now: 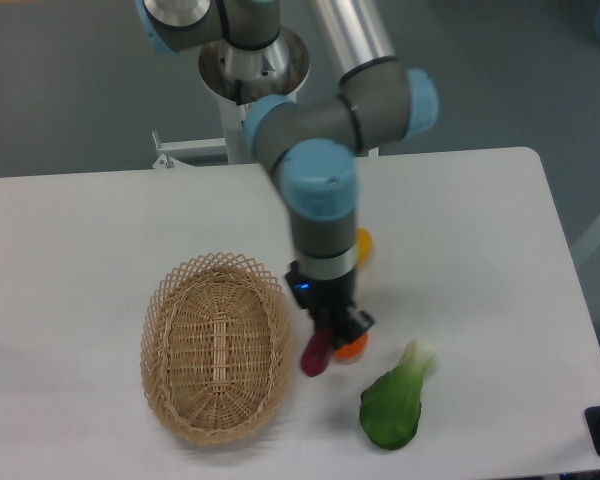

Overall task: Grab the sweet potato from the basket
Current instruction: 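Lift the held sweet potato out of the basket and carry it away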

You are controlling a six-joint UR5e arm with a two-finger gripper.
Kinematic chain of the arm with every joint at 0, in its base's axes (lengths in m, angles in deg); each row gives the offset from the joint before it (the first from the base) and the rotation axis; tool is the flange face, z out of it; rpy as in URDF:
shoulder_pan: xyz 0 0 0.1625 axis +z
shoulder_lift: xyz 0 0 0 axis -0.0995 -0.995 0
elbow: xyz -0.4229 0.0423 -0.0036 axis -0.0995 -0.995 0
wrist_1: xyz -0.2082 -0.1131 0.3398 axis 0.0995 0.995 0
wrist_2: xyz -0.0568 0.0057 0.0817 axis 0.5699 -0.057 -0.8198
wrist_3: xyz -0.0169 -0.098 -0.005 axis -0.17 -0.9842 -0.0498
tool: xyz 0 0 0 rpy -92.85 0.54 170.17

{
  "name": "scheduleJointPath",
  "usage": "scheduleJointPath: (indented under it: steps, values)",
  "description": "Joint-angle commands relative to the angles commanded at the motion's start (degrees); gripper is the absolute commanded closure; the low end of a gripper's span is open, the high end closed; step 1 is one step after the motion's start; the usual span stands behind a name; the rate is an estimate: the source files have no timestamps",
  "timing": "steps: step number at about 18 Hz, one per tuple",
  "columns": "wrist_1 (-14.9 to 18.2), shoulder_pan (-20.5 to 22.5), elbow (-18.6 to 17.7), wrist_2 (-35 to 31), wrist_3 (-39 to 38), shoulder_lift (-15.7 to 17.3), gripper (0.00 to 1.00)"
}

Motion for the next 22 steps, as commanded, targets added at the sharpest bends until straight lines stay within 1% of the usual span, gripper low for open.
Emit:
scheduleJointPath:
  steps: [2,6,9,22]
  values:
    - [1.32,2.37,0.44,0.09,2.11,0.61,0.62]
    - [2.73,7.38,0.36,0.09,10.02,1.14,0.62]
    - [2.91,9.41,0.36,0.09,13.01,1.06,0.62]
    - [2.82,9.68,0.18,0.62,13.2,1.14,0.62]
